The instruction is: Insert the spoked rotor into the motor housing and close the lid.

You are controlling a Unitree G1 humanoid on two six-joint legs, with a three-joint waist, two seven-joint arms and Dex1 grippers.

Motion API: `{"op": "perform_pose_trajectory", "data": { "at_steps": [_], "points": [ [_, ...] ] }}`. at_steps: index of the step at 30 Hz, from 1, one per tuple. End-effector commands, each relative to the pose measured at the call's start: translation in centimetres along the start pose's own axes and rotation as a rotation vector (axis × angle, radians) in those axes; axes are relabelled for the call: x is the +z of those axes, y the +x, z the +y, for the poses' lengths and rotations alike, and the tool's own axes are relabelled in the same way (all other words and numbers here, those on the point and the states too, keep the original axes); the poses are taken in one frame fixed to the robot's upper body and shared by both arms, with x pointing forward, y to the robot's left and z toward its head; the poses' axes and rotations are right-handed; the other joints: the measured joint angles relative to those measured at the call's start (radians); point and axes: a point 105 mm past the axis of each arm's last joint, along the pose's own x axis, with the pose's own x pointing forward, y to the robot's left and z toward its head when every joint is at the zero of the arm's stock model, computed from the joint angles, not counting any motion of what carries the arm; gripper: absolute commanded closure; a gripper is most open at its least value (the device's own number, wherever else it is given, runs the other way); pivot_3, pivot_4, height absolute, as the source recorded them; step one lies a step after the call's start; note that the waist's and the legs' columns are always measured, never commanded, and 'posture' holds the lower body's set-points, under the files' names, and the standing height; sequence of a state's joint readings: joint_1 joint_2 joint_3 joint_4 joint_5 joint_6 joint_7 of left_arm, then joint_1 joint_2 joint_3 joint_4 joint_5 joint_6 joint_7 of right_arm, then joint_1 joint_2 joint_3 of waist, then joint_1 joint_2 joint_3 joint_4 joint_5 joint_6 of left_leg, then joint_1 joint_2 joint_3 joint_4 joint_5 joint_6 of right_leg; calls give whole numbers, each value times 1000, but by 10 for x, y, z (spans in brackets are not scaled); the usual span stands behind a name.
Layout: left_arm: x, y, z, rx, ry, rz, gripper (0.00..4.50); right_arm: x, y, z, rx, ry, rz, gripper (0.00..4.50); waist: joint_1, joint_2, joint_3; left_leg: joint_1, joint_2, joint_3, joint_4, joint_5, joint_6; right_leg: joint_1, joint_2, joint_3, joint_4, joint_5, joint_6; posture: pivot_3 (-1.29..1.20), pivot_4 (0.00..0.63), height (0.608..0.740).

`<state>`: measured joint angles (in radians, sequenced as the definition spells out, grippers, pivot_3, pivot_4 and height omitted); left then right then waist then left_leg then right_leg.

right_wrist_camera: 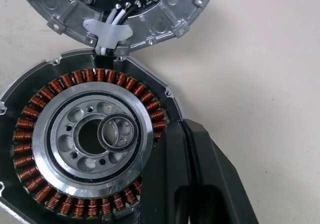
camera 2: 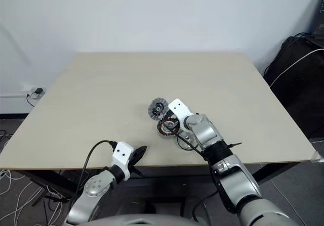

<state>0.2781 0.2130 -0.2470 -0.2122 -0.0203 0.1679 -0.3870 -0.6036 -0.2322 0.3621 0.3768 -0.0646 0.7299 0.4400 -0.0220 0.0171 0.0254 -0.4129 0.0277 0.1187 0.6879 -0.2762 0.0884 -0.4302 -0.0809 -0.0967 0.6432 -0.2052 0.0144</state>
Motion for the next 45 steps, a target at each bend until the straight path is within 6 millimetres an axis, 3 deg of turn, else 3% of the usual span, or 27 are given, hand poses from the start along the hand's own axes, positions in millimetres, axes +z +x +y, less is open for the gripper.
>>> {"op": "perform_pose_trajectory", "data": {
  "at_steps": [1, 11, 23, 45],
  "points": [
    [14, 3, -2, -16, 13, -49, 4500, 8, -4, 4, 23, -14, -34, 4475, 0, 0, 0, 0, 0, 0, 0, 0, 0, 0, 0, 0, 0, 0, 0, 0, 0, 740],
    [10, 2, -3, -28, 5, -32, 4500, 5, -7, 12, 71, -8, -44, 4475, -1, 0, 0, 0, 0, 0, 0, 0, 0, 0, 0, 0, 0, 0, 0, 0, 0, 740],
    [10, 3, -5, -41, -4, -28, 4500, 14, -4, 5, 3, 31, -97, 4475, -3, 0, 0, 0, 0, 0, -2, 1, -1, -1, 0, 0, 0, 0, -1, 0, 0, 740],
    [9, 3, -6, -43, -10, -22, 4500, 7, -7, 16, 92, 16, -86, 4475, -2, 0, 0, 0, 0, 0, -2, 1, -1, -1, 0, 0, 0, -1, -1, 0, 0, 740]
  ]
}}
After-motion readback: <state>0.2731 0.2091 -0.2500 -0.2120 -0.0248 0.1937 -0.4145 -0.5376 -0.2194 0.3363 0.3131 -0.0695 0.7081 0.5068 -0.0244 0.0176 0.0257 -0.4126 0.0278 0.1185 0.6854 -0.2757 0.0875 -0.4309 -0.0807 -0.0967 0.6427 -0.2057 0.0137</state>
